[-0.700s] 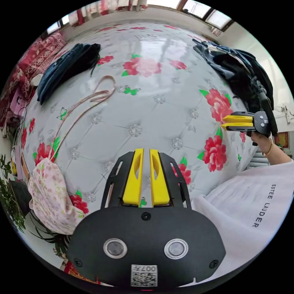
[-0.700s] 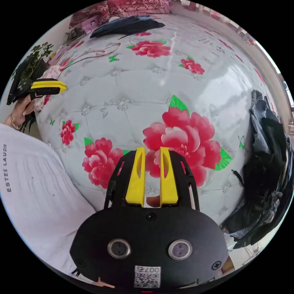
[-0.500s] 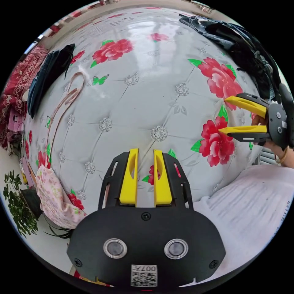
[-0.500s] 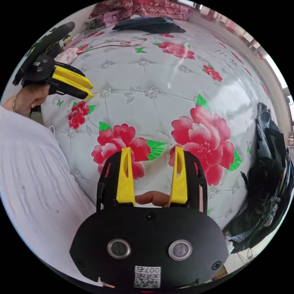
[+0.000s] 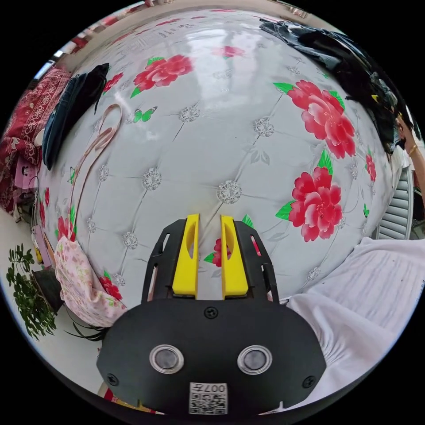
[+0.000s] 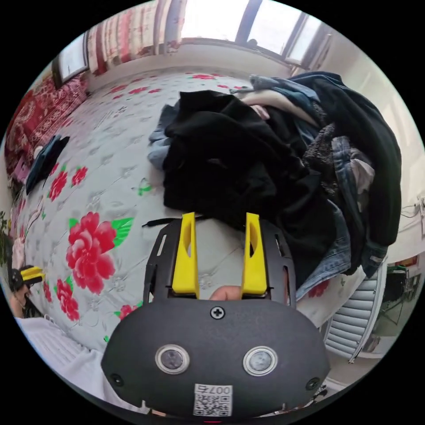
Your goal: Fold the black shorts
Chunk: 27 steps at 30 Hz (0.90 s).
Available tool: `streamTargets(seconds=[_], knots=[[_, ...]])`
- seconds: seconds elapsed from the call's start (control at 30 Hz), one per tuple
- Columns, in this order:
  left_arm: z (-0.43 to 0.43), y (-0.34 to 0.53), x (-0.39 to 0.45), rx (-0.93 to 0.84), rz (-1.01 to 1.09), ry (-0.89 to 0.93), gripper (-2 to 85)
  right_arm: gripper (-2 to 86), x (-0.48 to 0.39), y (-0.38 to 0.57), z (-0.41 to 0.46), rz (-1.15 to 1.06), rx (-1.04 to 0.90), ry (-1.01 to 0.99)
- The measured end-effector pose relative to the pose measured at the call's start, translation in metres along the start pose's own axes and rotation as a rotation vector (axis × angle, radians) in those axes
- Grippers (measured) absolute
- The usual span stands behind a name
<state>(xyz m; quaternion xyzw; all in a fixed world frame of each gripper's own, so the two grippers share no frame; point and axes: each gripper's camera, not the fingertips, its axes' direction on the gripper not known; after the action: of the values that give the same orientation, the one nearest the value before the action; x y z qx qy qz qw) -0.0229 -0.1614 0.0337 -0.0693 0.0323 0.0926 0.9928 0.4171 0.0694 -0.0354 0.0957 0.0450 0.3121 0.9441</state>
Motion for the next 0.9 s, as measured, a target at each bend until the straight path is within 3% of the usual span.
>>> streamTargets(seconds=[0.2, 0.27, 0.37, 0.53, 0.67, 0.73, 0.83, 0.9], knots=[[0.000, 0.007, 0.015, 0.010, -0.078, -0.046, 4.5, 5.6, 0.033, -0.030, 0.093, 0.039, -0.362, -0.133], [0.000, 0.013, 0.018, 0.015, -0.121, -0.056, 3.5, 3.3, 0.031, -0.024, 0.086, 0.039, -0.291, -0.133], [0.001, 0.026, 0.018, 0.048, -0.166, -0.058, 1.8, 1.0, 0.010, -0.005, 0.066, -0.052, -0.212, -0.336], [-0.008, 0.064, 0.019, 0.138, -0.219, 0.050, -0.4, -0.1, -0.098, 0.076, -0.001, -0.297, -0.090, -0.615], [-0.028, 0.111, 0.023, 0.258, -0.166, 0.103, 1.8, 0.2, -0.185, 0.125, -0.041, -0.442, -0.104, -0.920], [-0.035, 0.134, 0.020, 0.303, -0.156, 0.120, 4.1, 1.2, -0.257, 0.158, -0.069, -0.674, -0.179, -1.066], [-0.039, 0.170, 0.005, 0.345, -0.167, 0.129, 7.1, 3.6, -0.308, 0.188, -0.102, -0.988, -0.174, -0.960], [-0.037, 0.192, -0.009, 0.356, -0.199, 0.141, 8.0, 5.5, -0.304, 0.189, -0.108, -0.994, -0.158, -0.916]])
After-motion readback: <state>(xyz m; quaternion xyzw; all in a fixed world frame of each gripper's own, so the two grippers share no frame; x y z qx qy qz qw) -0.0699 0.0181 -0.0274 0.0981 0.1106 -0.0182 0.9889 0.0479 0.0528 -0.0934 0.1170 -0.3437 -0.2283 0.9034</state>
